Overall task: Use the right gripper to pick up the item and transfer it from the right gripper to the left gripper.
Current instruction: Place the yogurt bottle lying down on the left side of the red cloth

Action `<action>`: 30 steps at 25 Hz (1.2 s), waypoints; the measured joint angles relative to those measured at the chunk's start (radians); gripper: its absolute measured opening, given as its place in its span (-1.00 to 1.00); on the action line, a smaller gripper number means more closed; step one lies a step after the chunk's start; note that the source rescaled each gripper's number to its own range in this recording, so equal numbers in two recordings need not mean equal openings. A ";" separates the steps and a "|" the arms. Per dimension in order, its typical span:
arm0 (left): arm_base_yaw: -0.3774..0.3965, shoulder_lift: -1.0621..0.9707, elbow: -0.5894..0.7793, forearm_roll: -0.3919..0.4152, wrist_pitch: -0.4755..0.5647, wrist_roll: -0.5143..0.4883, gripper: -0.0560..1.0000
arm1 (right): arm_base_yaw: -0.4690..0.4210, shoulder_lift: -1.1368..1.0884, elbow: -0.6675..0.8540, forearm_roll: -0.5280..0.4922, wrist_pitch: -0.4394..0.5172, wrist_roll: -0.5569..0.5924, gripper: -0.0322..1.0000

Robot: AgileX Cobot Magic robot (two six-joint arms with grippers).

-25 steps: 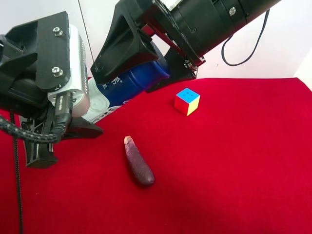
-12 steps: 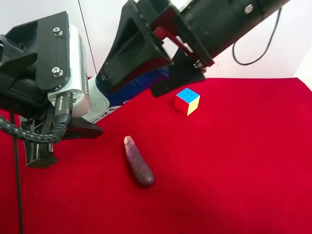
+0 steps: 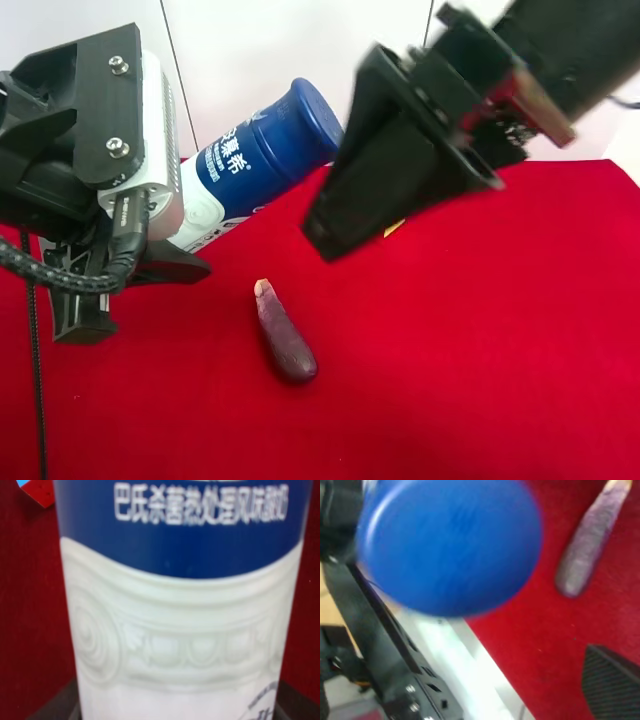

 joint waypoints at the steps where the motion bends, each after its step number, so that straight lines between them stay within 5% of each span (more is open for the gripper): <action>1: 0.000 0.000 0.000 0.000 0.000 0.000 -0.74 | 0.022 -0.018 0.000 -0.035 0.002 0.028 1.00; 9: 0.000 0.000 0.000 0.000 0.000 -0.019 -0.74 | 0.206 -0.266 0.089 -0.306 0.008 0.256 1.00; 16: 0.000 0.000 0.000 0.000 0.000 -0.028 -0.74 | 0.253 -0.593 0.337 -0.471 0.013 0.402 1.00; 22: 0.000 0.000 0.000 0.000 0.000 -0.031 -0.74 | 0.253 -0.854 0.513 -0.554 0.009 0.386 1.00; 30: 0.000 0.000 0.000 0.000 0.000 -0.035 -0.74 | 0.253 -1.027 0.706 -0.541 -0.124 0.273 1.00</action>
